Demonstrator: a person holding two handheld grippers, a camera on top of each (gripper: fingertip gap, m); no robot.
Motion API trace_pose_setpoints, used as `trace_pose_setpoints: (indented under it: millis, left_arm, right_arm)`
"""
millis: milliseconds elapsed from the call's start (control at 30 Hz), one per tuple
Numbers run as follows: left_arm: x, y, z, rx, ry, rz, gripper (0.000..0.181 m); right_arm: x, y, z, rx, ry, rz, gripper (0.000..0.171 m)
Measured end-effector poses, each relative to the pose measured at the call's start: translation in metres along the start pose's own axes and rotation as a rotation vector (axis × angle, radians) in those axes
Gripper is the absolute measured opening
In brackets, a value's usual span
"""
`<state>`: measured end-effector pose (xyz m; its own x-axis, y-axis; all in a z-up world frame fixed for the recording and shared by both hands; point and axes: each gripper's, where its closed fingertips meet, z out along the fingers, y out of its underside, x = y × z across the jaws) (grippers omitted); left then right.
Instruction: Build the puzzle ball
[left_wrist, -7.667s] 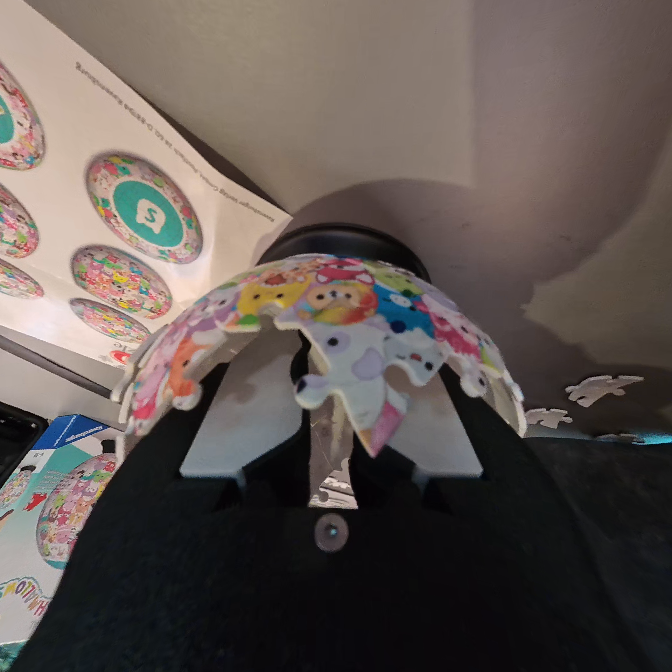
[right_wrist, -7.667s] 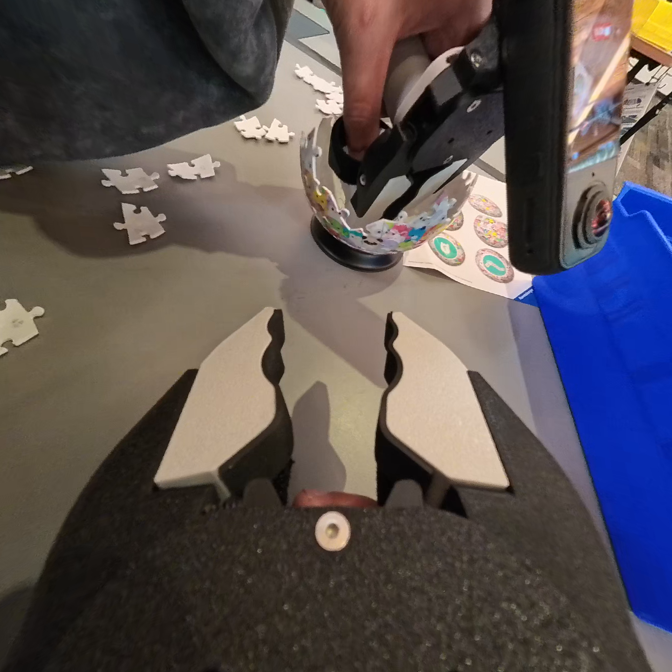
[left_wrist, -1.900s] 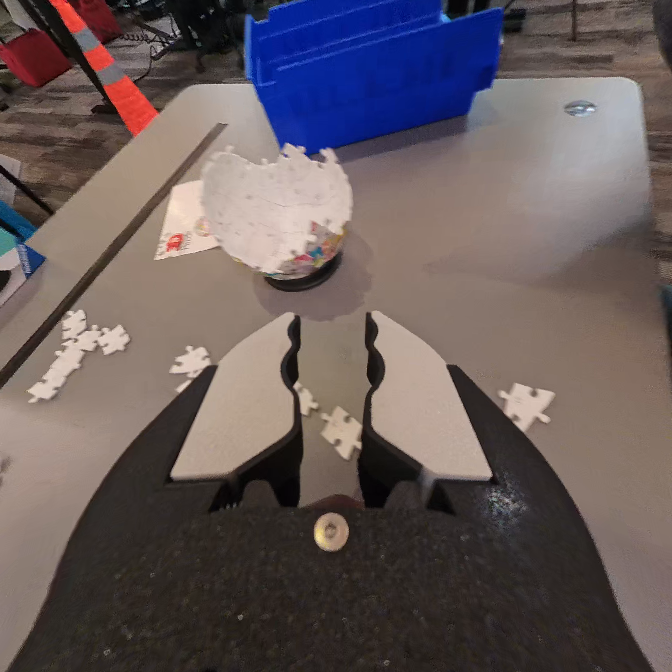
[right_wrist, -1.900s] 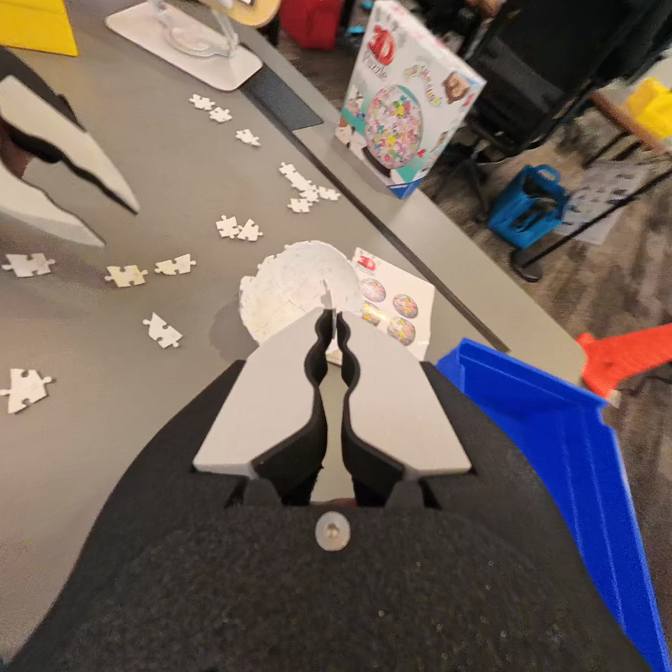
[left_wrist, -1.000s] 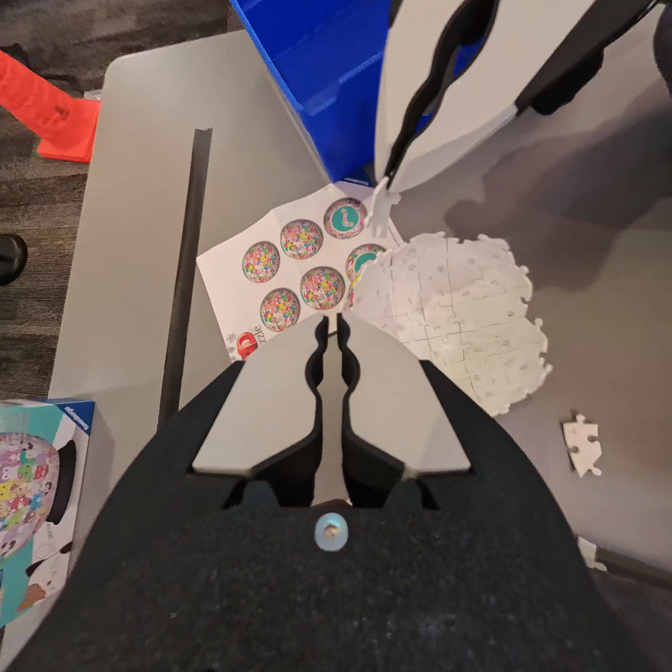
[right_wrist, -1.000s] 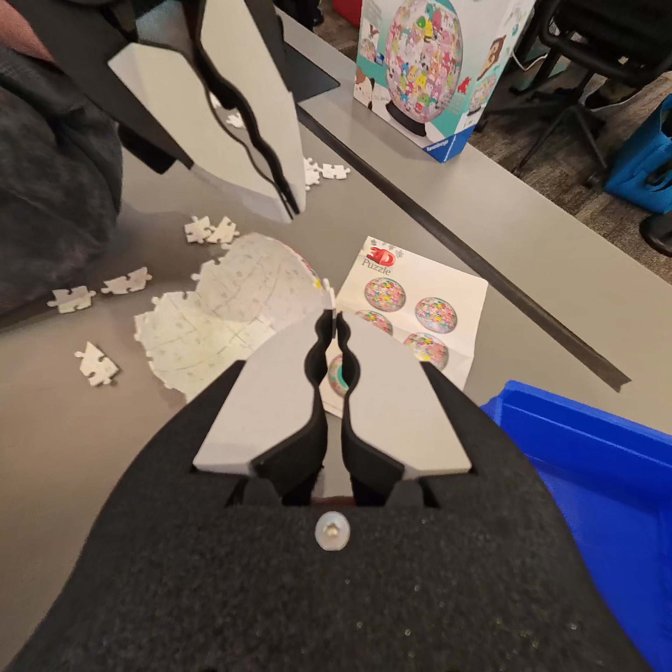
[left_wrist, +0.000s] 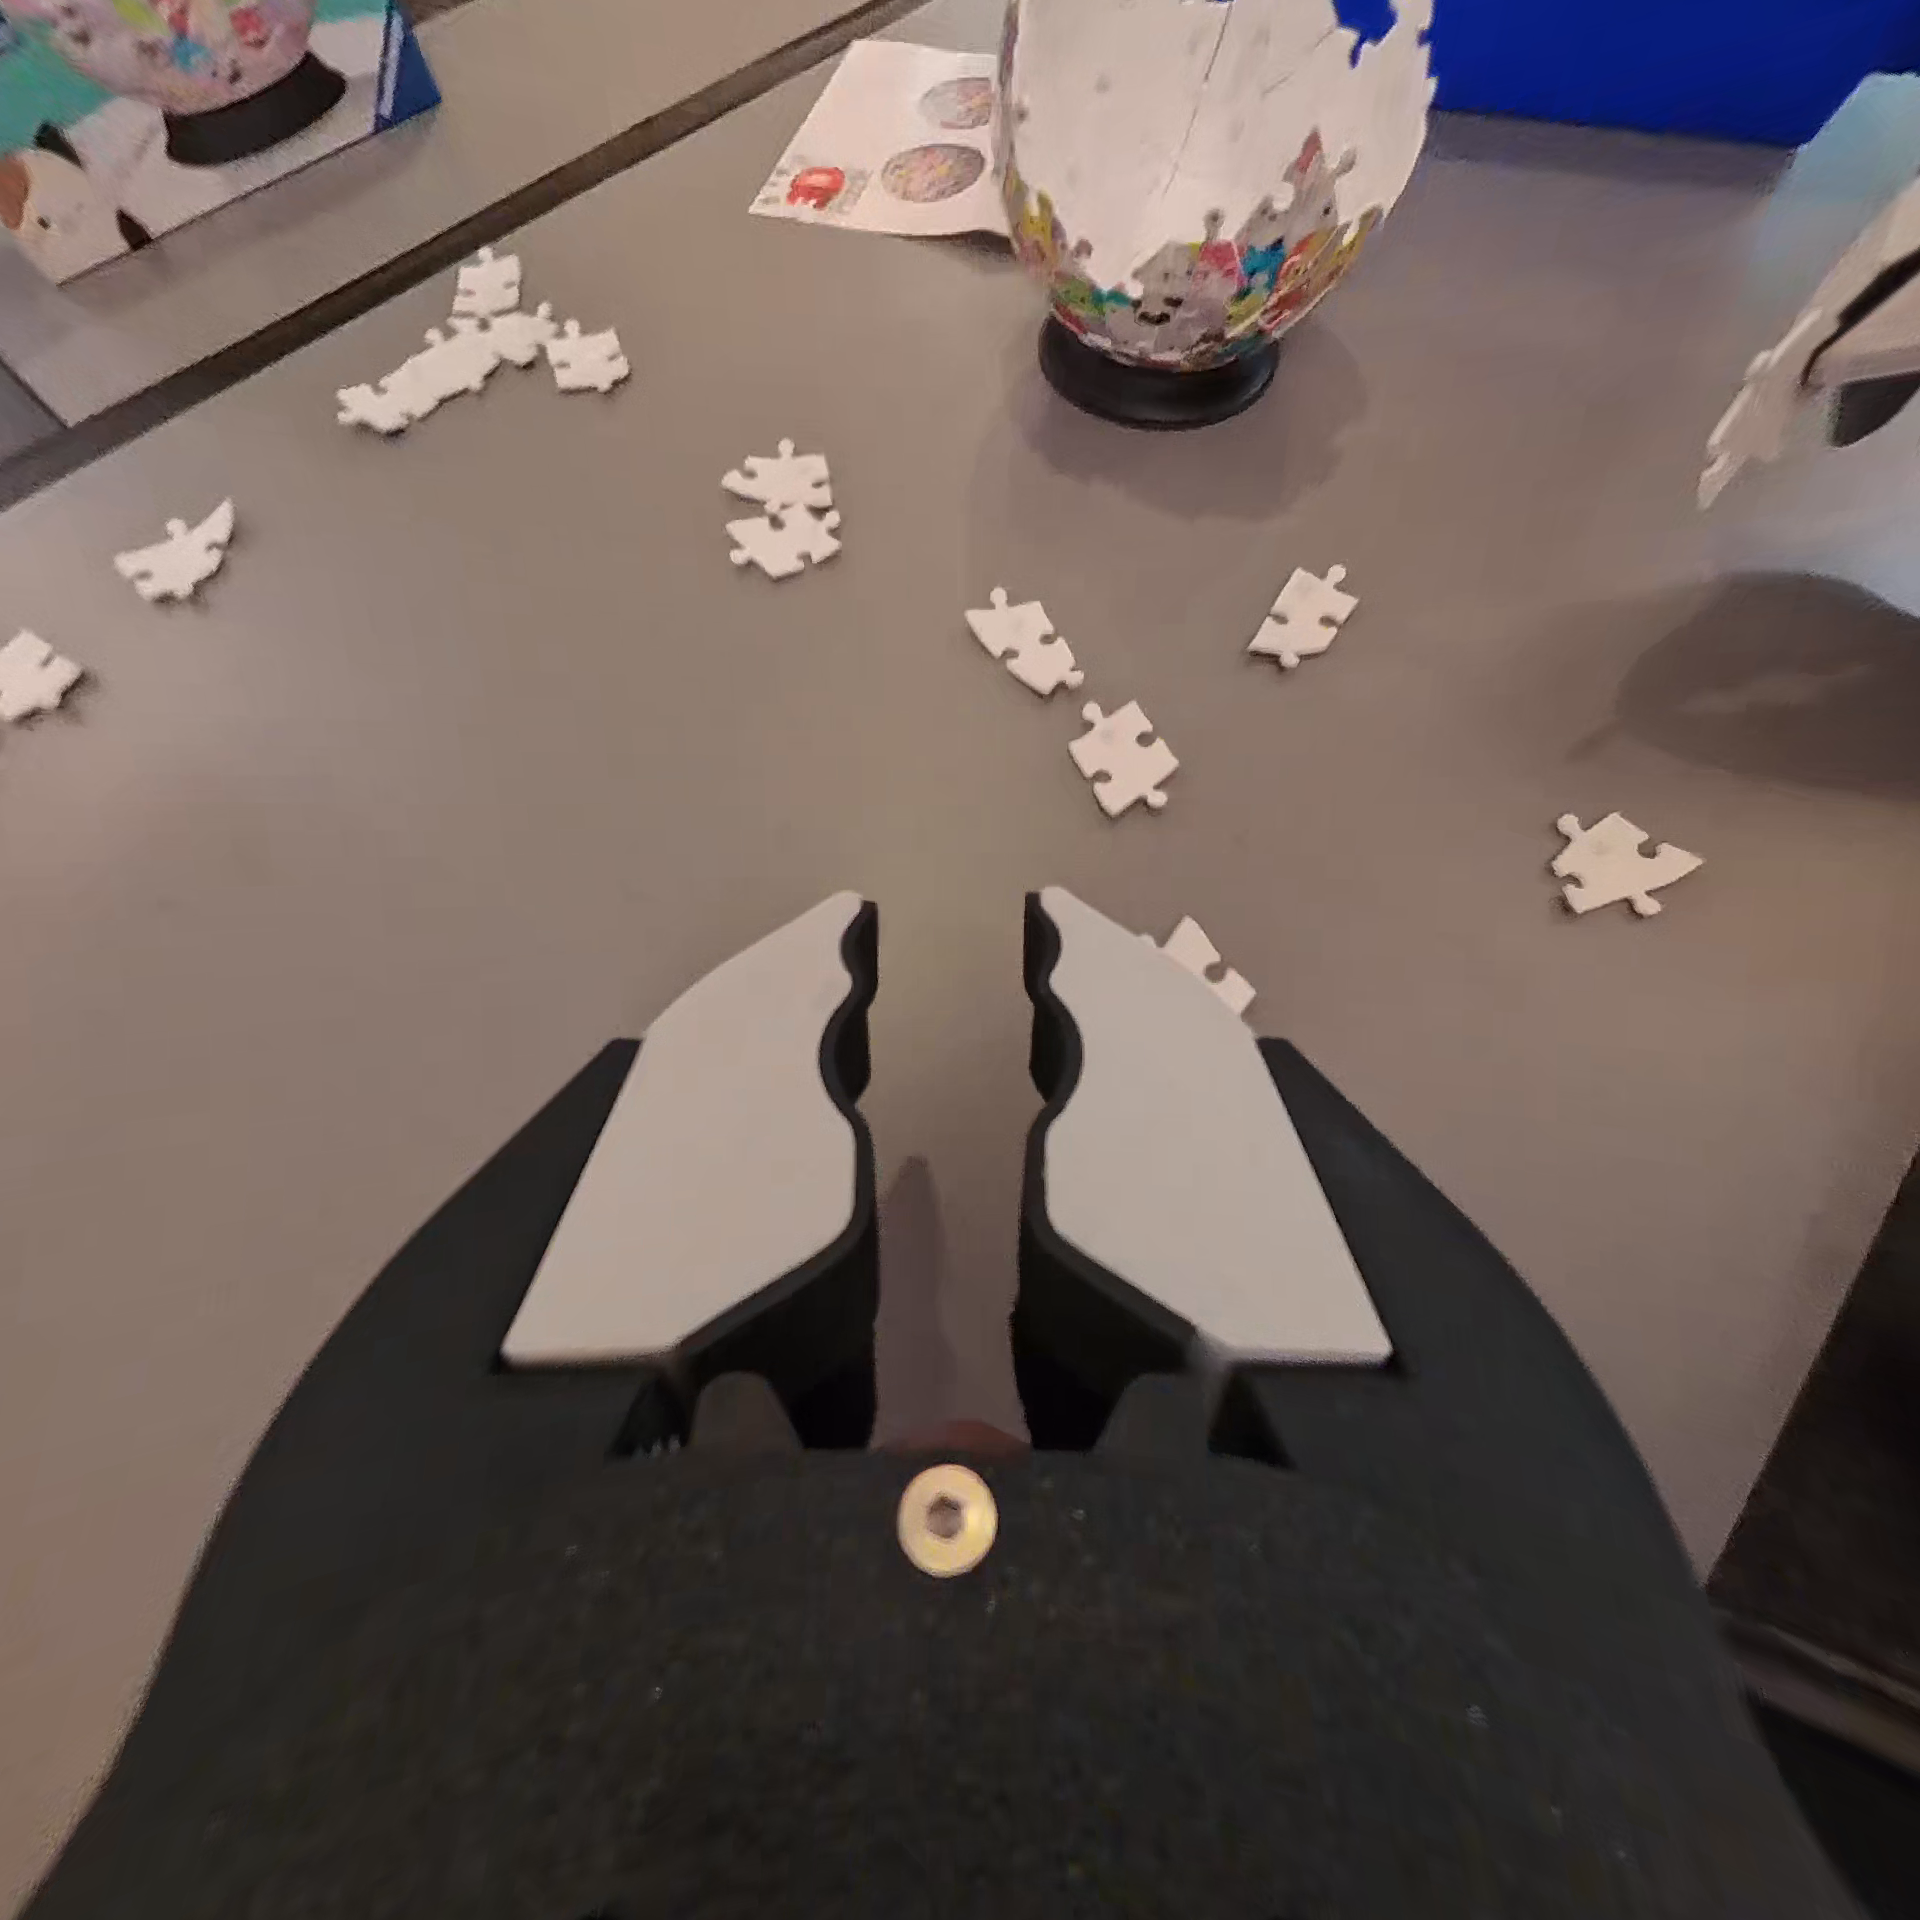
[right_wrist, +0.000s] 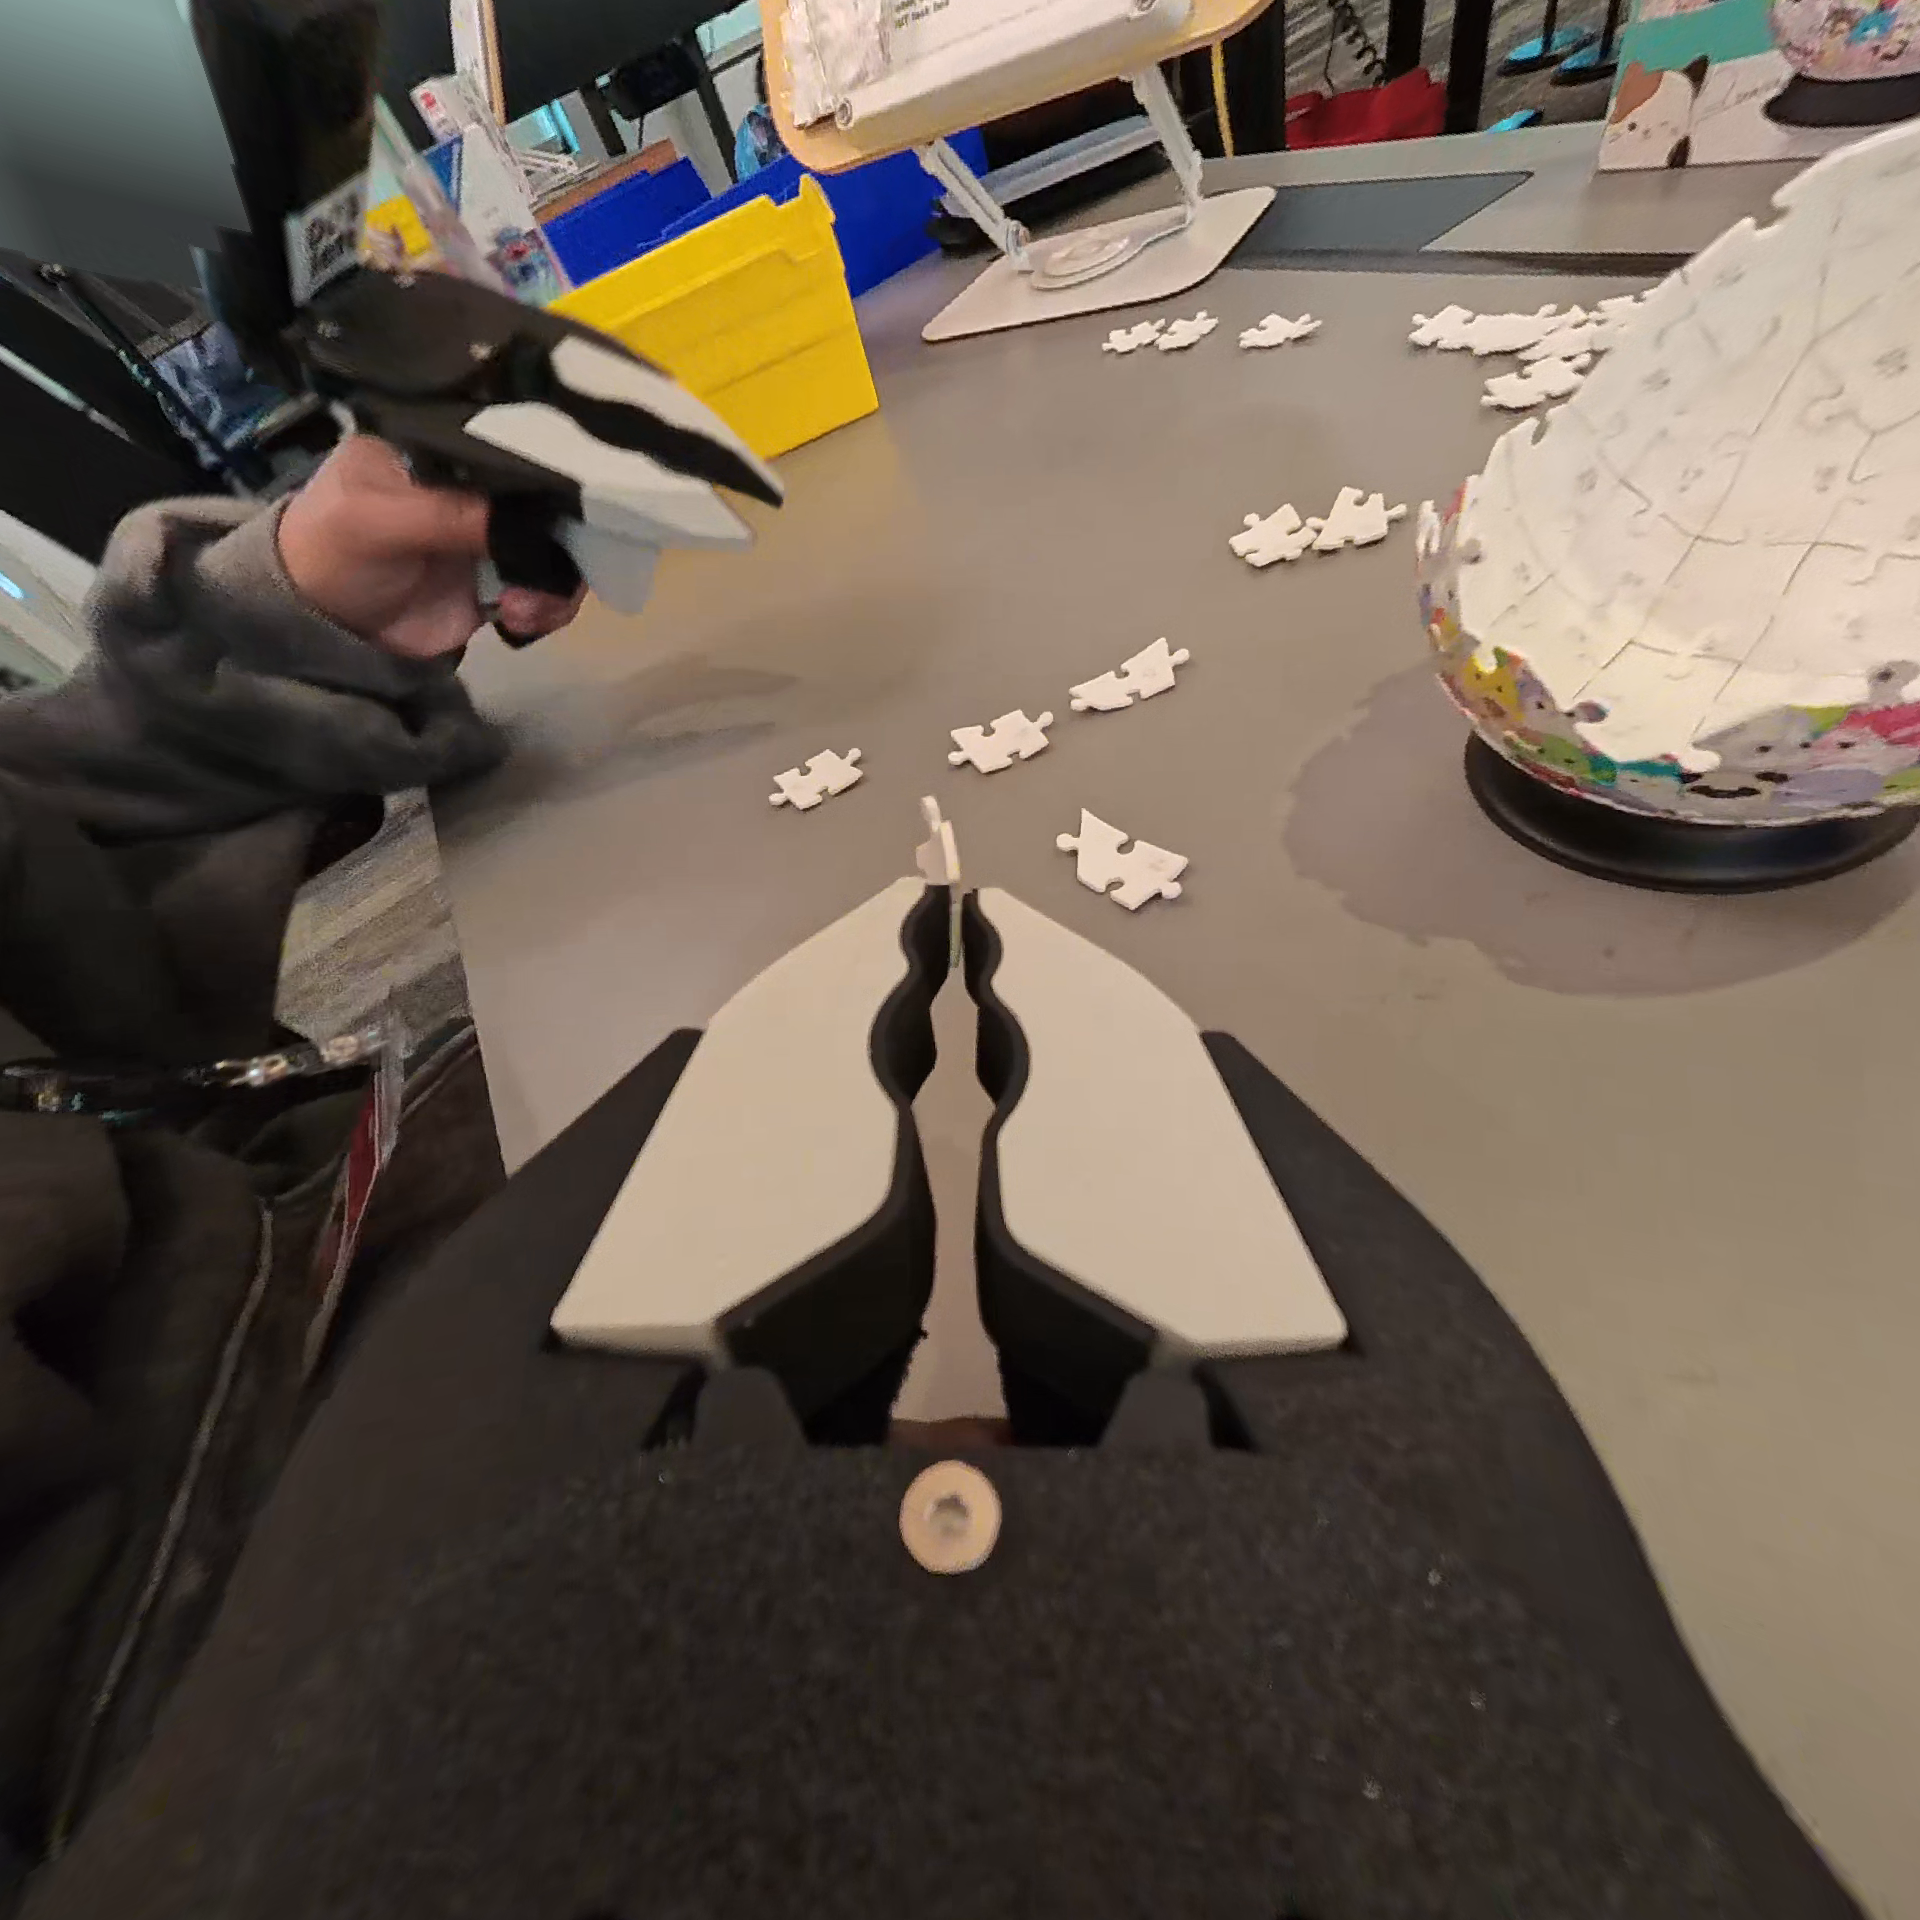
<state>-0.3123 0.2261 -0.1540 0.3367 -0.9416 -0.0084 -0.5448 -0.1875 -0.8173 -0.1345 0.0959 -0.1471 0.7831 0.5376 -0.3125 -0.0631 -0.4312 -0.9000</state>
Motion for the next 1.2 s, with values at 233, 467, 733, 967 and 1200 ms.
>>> trace_pose_setpoints:
  millis: [233, 467, 733, 967, 1200]
  left_arm:
    - [0.038, 0.027, 0.010, -0.087, 0.091, 0.130, 0.028]
    - [0.063, 0.053, 0.042, -0.273, 0.175, 0.304, 0.051]
    - [0.073, 0.052, 0.054, -0.314, 0.231, 0.264, 0.023]
    - [0.084, 0.006, 0.043, -0.100, 0.165, 0.316, 0.022]
    - [0.151, -0.077, 0.009, 0.248, 0.117, 0.553, 0.023]
  right_arm:
    - [-0.004, 0.006, -0.001, 0.002, 0.022, 0.028, 0.002]
    - [0.011, 0.030, 0.002, -0.126, 0.077, -0.007, 0.002]
    - [0.043, 0.054, 0.025, -0.414, 0.174, 0.103, 0.005]
    - [0.054, 0.029, 0.006, -0.316, 0.343, -0.007, 0.029]
    - [-0.073, -0.037, 0.038, 0.036, -0.369, 0.306, 0.023]
